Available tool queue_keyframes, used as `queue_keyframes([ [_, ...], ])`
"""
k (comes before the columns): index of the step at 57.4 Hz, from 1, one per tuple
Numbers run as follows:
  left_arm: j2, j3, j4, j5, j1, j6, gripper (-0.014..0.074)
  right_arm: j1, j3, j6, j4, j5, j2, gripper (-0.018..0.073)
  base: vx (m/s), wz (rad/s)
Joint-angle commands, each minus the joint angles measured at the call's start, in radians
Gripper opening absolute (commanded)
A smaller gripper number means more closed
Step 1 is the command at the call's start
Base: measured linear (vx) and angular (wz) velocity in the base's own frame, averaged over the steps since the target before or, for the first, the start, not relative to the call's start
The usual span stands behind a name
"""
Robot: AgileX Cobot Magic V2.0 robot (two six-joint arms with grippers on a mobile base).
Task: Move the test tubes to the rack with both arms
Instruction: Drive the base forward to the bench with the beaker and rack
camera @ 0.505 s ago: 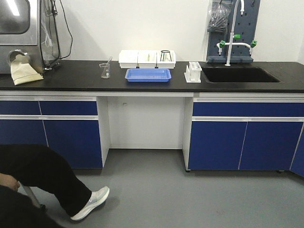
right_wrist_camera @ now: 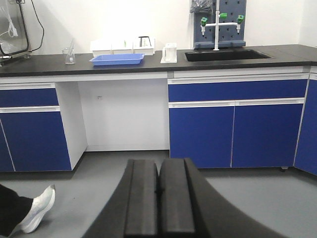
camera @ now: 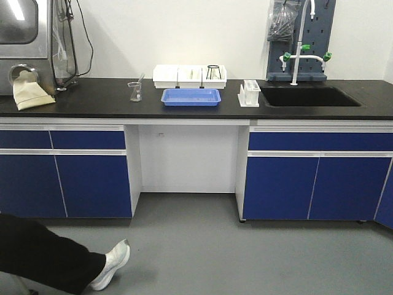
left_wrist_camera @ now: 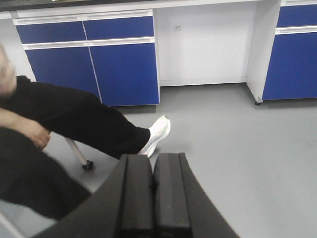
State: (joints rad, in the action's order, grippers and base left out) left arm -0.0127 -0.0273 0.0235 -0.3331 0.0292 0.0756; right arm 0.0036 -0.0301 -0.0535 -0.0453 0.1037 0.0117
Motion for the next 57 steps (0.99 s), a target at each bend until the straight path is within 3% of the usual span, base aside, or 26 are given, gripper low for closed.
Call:
queue_keyframes([
  [1, -0.011, 0.032, 0.006, 0.081, 0.002, -0.004, -0.0004, -0.004, -0.014, 0.004, -0.001, -0.081, 0.000, -0.0009, 0.00, -0.01],
  [57, -0.011, 0.032, 0.006, 0.081, 0.002, -0.004, -0.0004, -0.004, -0.014, 0.004, -0.001, -0.081, 0.000, -0.0009, 0.11, 0.00],
])
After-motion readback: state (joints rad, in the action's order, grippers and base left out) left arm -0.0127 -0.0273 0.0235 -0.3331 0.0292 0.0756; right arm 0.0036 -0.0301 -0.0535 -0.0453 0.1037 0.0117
